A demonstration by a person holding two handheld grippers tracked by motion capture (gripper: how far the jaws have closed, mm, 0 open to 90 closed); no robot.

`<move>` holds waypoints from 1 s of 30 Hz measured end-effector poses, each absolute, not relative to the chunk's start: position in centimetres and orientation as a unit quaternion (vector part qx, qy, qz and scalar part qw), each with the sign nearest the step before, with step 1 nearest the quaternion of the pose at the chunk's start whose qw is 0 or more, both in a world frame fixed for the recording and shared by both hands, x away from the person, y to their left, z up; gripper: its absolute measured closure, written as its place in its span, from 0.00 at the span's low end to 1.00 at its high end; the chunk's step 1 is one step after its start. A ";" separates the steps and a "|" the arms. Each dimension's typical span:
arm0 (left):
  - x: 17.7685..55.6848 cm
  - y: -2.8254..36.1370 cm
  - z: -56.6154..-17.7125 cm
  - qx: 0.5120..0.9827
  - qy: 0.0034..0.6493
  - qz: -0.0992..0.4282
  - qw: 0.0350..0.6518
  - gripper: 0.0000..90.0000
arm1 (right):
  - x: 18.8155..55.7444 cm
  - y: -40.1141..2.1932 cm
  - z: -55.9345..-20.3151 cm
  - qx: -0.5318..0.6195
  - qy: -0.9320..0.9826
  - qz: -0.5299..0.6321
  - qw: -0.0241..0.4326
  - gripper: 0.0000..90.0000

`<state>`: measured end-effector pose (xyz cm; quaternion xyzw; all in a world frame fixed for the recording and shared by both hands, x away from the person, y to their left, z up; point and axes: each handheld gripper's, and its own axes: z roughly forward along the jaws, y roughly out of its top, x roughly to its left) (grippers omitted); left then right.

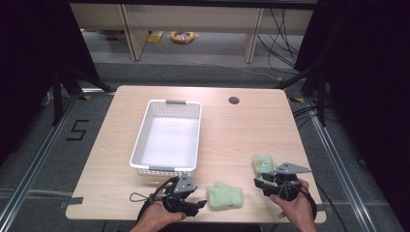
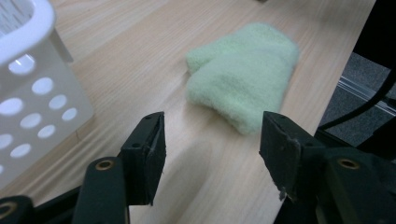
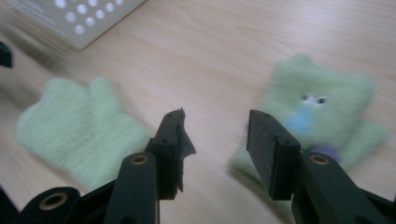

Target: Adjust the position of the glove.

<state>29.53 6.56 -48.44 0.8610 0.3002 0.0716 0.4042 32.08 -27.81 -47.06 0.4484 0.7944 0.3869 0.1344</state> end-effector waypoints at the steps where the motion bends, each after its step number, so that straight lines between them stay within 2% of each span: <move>1: 29.5 6.6 -48.4 0.861 0.300 0.072 0.404 0.43 | 32.1 -27.8 -47.1 0.448 0.794 0.387 0.134 0.64; 12: 29.1 8.1 -48.9 0.850 0.341 0.048 0.399 0.35 | 35.1 -30.3 -47.1 0.483 0.791 0.335 0.169 0.63; 14: 29.0 8.3 -49.0 0.852 0.338 0.048 0.398 0.35 | 35.5 -30.3 -47.2 0.508 0.783 0.326 0.150 0.63; 18: 28.9 8.9 -48.9 0.853 0.338 0.047 0.394 0.35 | 36.6 -29.9 -47.7 0.507 0.786 0.320 0.151 0.63; 19: 28.8 8.9 -48.9 0.849 0.346 0.042 0.398 0.35 | 36.8 -29.7 -47.7 0.512 0.788 0.314 0.140 0.63; 23: 28.7 9.2 -48.8 0.850 0.341 0.050 0.397 0.35 | 37.4 -29.1 -48.6 0.500 0.803 0.288 0.148 0.63; 29: 28.4 9.2 -49.1 0.847 0.349 0.039 0.399 0.35 | 37.7 -29.3 -49.2 0.487 0.814 0.279 0.152 0.72; 30: 28.5 9.3 -49.1 0.855 0.338 0.045 0.392 0.35 | 37.6 -29.5 -49.1 0.497 0.809 0.281 0.142 0.77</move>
